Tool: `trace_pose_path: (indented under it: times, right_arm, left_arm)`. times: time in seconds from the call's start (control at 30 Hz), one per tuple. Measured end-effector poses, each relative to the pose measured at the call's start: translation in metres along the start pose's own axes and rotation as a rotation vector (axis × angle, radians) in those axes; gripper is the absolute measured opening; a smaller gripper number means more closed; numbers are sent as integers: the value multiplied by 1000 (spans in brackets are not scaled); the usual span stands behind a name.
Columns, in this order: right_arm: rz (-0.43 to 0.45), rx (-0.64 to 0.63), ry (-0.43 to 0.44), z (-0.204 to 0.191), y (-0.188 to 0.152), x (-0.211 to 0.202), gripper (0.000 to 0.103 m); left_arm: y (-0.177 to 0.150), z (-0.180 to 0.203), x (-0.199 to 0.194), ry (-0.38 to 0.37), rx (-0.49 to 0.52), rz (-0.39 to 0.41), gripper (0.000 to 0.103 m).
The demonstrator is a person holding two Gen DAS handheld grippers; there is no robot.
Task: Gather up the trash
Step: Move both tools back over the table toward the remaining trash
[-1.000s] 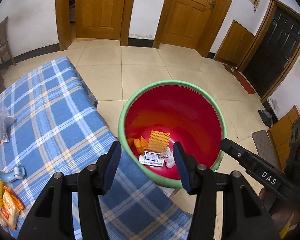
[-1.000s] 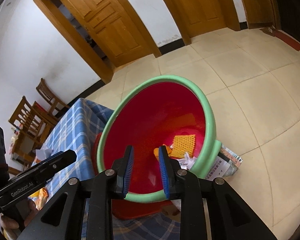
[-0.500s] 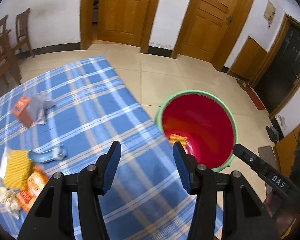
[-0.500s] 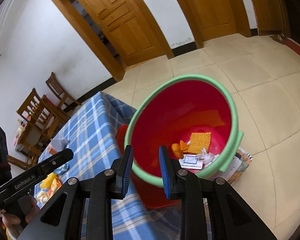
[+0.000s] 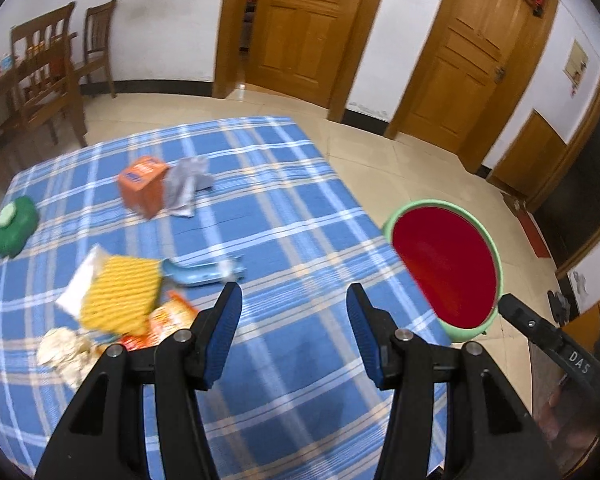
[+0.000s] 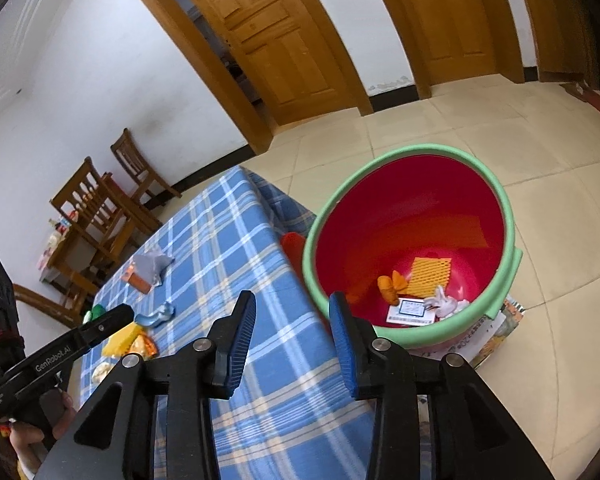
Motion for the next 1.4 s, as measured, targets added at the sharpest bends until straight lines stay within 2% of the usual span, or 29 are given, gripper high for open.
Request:
trace_pose_path:
  times: [0.3,0.53,0.8,1.07,1.4]
  right_arm:
    - [-17,-34,22,-27,-8,0,39]
    - [-35,-52,40,-43,-14,3,40]
    - [-57,-77,49,-59,-20,9,40]
    - [-88,-94,58,-72,-28,22,40]
    - [-130,-161,99,-110,-39,43,40]
  left_arm:
    - [-1,-59,-23,78,-84,39,55]
    - [-6,-110,-40,161,-144,69,59]
    - [-19,-160,-41,242,-218,53,61]
    - [-36,-184,-25,265,-257,-1,61]
    - [-53,-198,-11,233,-288,-37,61]
Point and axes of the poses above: each gripper's, at about its wrist camera, not at the fingertips, and x roughly the way its jaws point, z to its right, y to its top, the point moved 10 cm from there along x, roughly the way its jaws point, and after that the axes turned 5 degrees about -x, right-handed, at the moved point
